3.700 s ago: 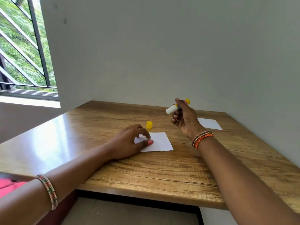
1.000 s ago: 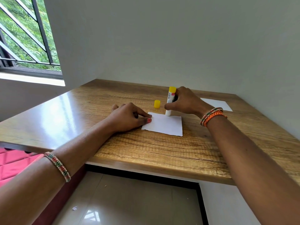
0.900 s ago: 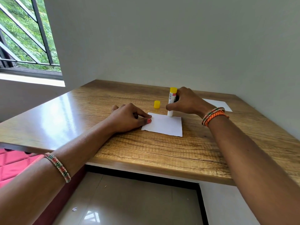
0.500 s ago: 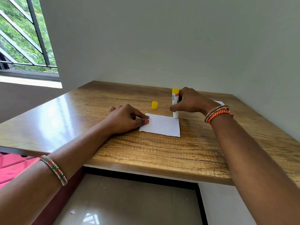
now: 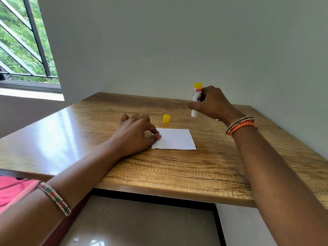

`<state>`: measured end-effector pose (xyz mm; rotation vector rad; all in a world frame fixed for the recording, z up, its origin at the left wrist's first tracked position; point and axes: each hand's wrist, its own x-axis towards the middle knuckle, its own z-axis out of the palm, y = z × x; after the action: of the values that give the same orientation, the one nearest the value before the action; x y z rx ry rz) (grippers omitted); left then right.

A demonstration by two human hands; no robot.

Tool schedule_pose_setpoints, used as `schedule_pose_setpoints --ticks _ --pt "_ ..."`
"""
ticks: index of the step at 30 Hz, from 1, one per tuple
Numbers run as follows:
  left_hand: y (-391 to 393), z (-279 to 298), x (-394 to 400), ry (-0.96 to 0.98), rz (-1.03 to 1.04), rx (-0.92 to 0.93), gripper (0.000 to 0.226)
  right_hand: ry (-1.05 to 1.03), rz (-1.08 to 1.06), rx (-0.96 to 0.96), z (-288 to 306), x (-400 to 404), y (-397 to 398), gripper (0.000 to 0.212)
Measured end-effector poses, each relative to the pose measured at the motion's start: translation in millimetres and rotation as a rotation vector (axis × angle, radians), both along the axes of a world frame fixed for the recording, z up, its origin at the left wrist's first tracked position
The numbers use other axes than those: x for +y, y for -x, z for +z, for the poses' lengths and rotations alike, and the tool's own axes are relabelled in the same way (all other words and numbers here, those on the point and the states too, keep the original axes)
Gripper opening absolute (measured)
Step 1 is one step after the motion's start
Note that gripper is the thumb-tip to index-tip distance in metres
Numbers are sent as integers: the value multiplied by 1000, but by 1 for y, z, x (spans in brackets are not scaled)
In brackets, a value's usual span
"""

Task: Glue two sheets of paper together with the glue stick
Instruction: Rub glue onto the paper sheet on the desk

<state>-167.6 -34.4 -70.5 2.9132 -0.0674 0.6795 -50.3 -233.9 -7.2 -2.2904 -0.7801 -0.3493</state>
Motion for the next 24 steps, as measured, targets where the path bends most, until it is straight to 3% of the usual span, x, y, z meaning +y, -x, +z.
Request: schedule_pose_setpoints --ticks 3,6,9,12,24 --pt "-1 -3 -5 -113 -48 -36 25 41 -1 -44 -6 7 0 21" --pt "-1 -4 -6 -61 -137 19 22 51 30 -45 -12 15 1 16" --pt "0 -2 -7 -32 -247 106 42 16 42 -25 -14 17 -1 16" --pt "1 -1 -8 -40 -256 163 45 -5 28 -3 -17 15 -4 19" --pt "3 -2 -5 0 -257 96 42 -37 124 70 -26 33 9 21"
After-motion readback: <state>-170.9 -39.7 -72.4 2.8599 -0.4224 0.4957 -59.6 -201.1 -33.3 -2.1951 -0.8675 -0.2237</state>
